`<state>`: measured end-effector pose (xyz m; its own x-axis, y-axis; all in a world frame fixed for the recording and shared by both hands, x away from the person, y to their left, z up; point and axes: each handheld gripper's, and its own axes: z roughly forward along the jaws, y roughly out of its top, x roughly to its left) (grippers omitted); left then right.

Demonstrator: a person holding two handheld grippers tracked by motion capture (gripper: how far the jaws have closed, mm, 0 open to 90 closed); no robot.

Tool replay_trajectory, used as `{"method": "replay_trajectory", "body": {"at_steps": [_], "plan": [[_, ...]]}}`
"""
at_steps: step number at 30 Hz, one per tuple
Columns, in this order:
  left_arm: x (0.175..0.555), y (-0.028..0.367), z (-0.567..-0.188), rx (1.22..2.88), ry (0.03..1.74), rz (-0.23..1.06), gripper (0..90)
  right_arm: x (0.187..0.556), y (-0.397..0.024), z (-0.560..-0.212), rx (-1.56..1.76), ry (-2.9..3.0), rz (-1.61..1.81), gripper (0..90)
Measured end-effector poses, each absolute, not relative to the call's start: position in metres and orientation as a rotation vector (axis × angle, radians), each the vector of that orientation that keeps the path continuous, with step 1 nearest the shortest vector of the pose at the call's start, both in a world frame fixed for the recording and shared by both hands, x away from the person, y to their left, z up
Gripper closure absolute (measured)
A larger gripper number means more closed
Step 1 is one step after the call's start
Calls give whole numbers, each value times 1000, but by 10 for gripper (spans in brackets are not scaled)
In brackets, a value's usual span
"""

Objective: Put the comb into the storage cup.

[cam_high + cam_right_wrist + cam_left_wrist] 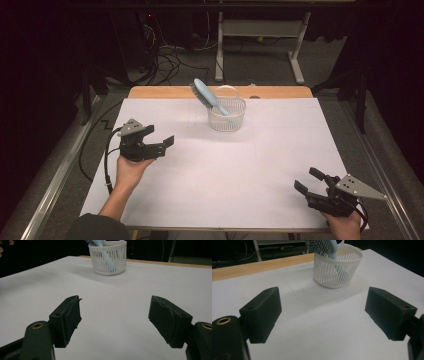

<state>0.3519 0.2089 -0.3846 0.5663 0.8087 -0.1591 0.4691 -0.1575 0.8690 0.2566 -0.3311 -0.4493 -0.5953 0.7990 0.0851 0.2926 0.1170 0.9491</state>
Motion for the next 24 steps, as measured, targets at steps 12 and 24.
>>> {"method": "replay_trajectory", "body": {"at_steps": [12,24], "plan": [[344,212,-387,1794,1047,419,130,256,-331,-449,1058,1952,1487,260],[338,209,-387,1792,1039,413,128,257,-332,-450,1058,1949,1492,259]]}}
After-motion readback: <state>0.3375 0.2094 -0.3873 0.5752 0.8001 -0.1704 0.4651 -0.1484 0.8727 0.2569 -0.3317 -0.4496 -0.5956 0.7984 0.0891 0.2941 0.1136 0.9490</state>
